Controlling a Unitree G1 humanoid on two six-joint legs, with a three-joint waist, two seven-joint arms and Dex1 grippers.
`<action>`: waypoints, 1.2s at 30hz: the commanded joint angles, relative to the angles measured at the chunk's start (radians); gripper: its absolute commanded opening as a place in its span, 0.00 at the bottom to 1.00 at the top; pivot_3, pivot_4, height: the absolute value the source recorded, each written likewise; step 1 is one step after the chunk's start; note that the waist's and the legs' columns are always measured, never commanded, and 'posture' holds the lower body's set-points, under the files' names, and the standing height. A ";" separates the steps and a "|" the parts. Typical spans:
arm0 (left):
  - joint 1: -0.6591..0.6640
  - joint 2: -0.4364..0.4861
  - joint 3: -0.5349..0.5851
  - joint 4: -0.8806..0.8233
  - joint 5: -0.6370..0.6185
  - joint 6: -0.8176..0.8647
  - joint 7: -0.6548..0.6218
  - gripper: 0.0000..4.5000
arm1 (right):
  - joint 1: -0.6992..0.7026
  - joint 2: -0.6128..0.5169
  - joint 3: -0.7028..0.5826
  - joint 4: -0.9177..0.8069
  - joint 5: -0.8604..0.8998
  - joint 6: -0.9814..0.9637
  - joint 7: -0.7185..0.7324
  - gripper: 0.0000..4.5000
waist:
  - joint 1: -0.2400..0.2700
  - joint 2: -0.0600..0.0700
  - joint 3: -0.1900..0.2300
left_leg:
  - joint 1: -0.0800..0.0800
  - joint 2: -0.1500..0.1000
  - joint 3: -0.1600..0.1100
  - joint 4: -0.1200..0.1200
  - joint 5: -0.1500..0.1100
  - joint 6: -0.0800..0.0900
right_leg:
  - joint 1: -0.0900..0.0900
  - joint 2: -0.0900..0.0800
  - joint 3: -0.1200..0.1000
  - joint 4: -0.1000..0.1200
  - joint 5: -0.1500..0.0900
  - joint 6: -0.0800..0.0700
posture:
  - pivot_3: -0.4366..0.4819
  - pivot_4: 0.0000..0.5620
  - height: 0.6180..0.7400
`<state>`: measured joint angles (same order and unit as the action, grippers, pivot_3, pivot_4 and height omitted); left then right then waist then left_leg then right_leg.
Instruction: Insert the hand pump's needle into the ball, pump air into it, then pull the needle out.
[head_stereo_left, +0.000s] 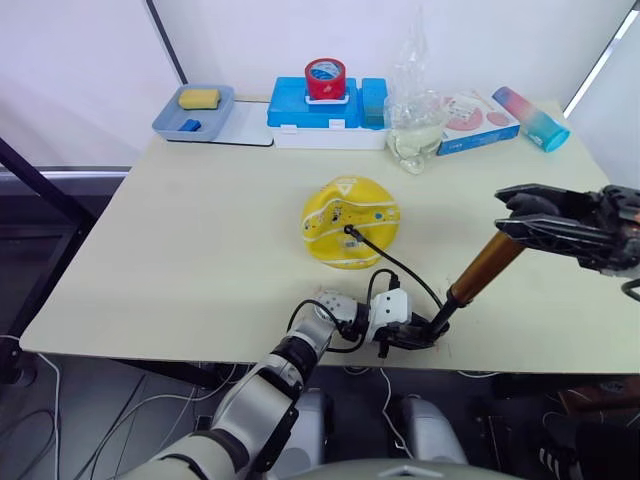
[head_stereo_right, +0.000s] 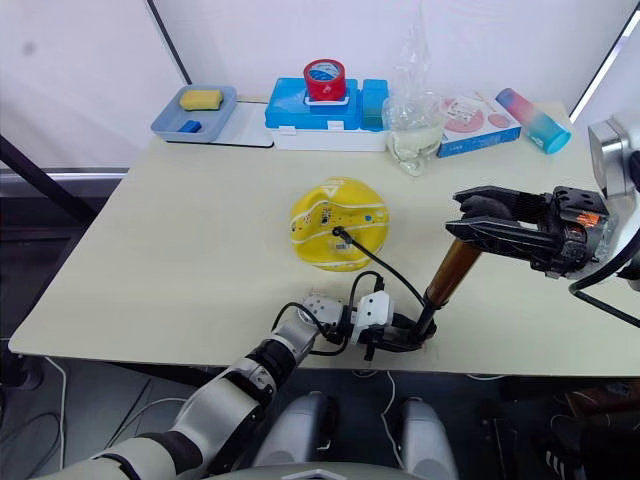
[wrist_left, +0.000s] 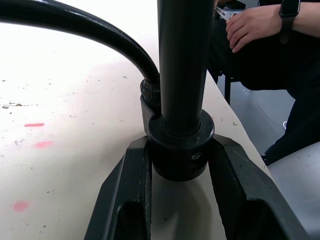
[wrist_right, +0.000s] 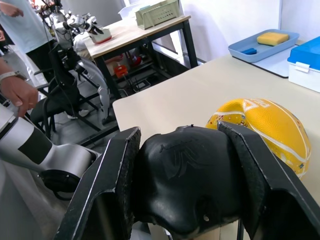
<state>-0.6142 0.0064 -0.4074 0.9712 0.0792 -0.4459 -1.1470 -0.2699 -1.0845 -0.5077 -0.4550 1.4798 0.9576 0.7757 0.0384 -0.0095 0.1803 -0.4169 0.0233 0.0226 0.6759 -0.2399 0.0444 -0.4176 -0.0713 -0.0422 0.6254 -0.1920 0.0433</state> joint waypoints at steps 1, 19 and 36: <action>0.048 0.028 -0.033 0.049 0.057 0.029 0.006 0.26 | -0.004 0.003 -0.008 -0.033 -0.004 -0.017 0.050 0.44 | 0.000 0.000 -0.001 | 0.000 0.000 0.000 0.000 0.000 0.000 | 0.000 0.000 0.000 0.000 0.000 0.000 | 0.48 0.27 1.00; 0.002 -0.032 -0.013 0.116 0.080 0.054 0.032 0.26 | 0.256 0.188 0.318 -0.037 -0.602 -0.355 0.247 0.44 | 0.001 -0.006 -0.030 | 0.002 0.003 -0.001 0.000 0.000 0.000 | 0.001 0.001 -0.001 0.000 0.000 0.000 | 0.48 0.27 1.00; -0.057 -0.078 -0.011 0.197 0.115 0.031 0.054 0.26 | 0.244 0.259 0.241 0.020 -0.572 -0.406 0.251 0.44 | 0.007 -0.004 -0.034 | 0.001 0.000 -0.003 0.001 0.000 0.000 | 0.004 -0.002 -0.001 -0.001 -0.001 0.002 | 0.48 0.27 1.00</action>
<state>-0.6900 -0.0628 -0.3974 1.1189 0.1563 -0.4428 -1.1048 0.0001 -0.8063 -0.1971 -0.3932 0.8432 0.5279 1.0367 0.0456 -0.0136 0.1460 -0.4159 0.0229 0.0196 0.6771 -0.2401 0.0443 -0.4145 -0.0732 -0.0434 0.6241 -0.1933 0.0454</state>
